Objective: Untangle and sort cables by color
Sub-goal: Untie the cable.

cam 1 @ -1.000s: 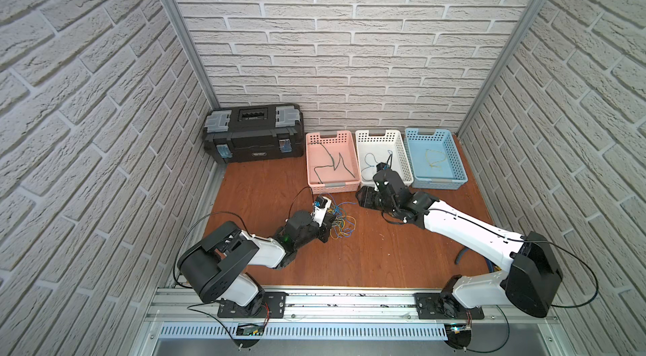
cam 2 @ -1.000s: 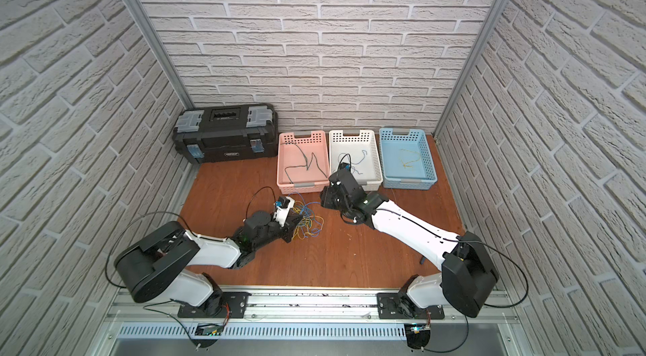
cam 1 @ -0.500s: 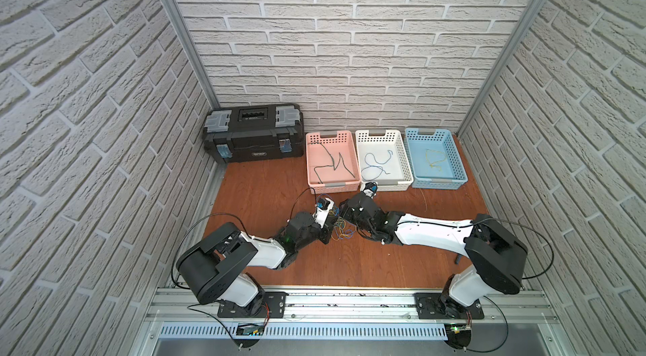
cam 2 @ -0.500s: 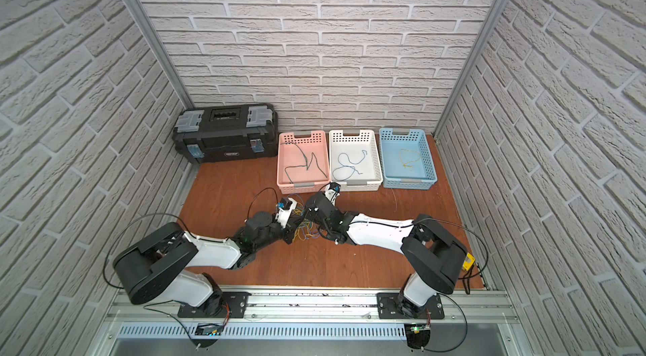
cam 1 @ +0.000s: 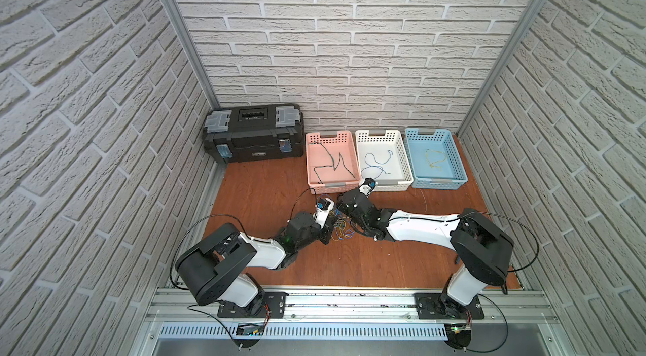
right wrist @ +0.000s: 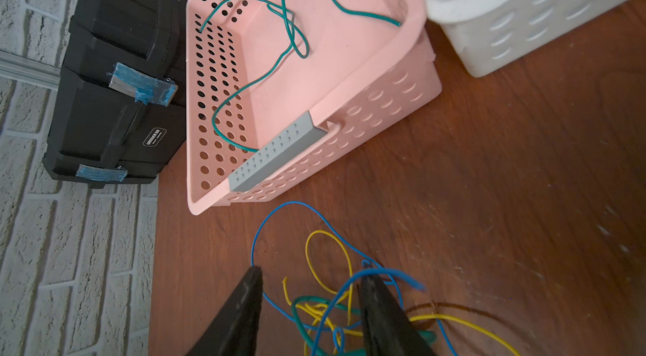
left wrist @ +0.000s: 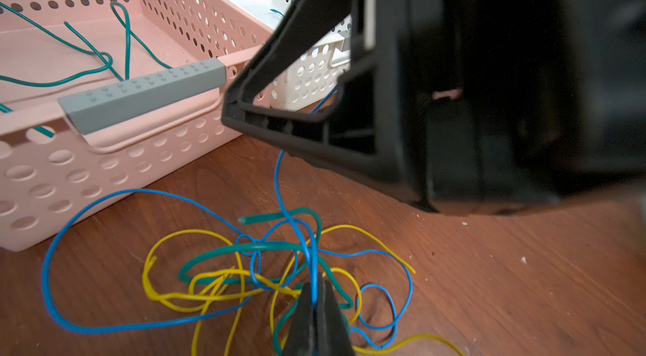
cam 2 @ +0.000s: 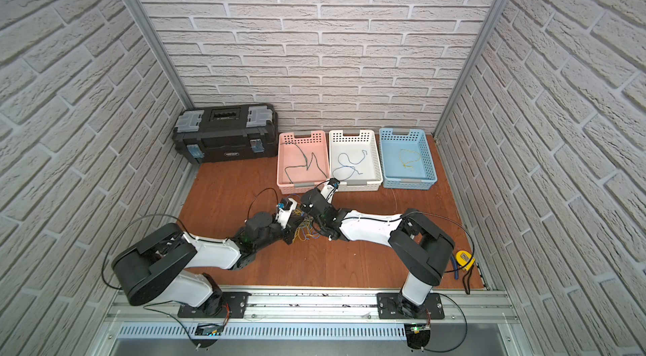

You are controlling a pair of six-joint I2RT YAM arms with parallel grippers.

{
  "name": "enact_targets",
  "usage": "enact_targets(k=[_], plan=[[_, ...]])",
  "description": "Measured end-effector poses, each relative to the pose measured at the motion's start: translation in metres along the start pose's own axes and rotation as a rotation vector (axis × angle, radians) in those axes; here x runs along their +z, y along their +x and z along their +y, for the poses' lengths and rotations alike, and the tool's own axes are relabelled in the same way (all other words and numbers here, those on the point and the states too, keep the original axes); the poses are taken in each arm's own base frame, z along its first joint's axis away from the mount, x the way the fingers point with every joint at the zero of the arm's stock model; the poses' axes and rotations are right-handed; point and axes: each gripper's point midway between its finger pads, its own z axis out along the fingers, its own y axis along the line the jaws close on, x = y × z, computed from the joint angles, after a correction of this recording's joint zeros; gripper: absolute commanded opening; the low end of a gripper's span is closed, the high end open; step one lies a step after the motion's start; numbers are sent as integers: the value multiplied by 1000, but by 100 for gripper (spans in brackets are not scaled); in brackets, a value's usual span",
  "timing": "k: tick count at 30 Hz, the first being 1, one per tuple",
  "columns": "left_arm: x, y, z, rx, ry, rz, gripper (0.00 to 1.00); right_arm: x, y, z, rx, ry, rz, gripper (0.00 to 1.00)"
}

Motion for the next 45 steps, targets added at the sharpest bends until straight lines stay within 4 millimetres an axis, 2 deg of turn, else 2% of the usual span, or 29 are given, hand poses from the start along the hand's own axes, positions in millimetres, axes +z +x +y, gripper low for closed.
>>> enact_targets(k=[2,4,6,8,11,14,18,23,32,35,36,40,45], plan=[[0,0,0,1,1,0,1,1,-1,-2,8,6,-8,32],[0,0,0,1,1,1,3,2,-1,-2,9,9,-15,14],[0,0,0,1,1,-1,5,3,-1,-1,5,3,-16,3],[0,-1,0,2,-1,-2,11,3,-2,2,2,-15,-22,3],[-2,-5,-1,7,-4,-14,26,-2,-5,0,-24,-36,-34,3],[-4,-12,-1,14,-6,-34,37,-17,-13,-1,-91,-49,-44,3],[-9,-14,-2,27,-7,-45,41,-54,-37,31,-173,-143,-70,3],[-8,-4,-2,30,2,-12,42,-103,-64,66,-250,-256,-93,3],[5,38,-3,15,35,106,27,-169,-103,106,-341,-378,-151,3],[8,47,-1,10,36,128,4,-191,-119,123,-351,-427,-194,3],[10,50,0,9,36,133,0,-198,-124,128,-353,-443,-208,3],[14,55,5,-7,29,132,0,-220,-140,145,-351,-495,-253,3],[14,53,8,-14,23,107,0,-233,-148,157,-348,-529,-273,3]])
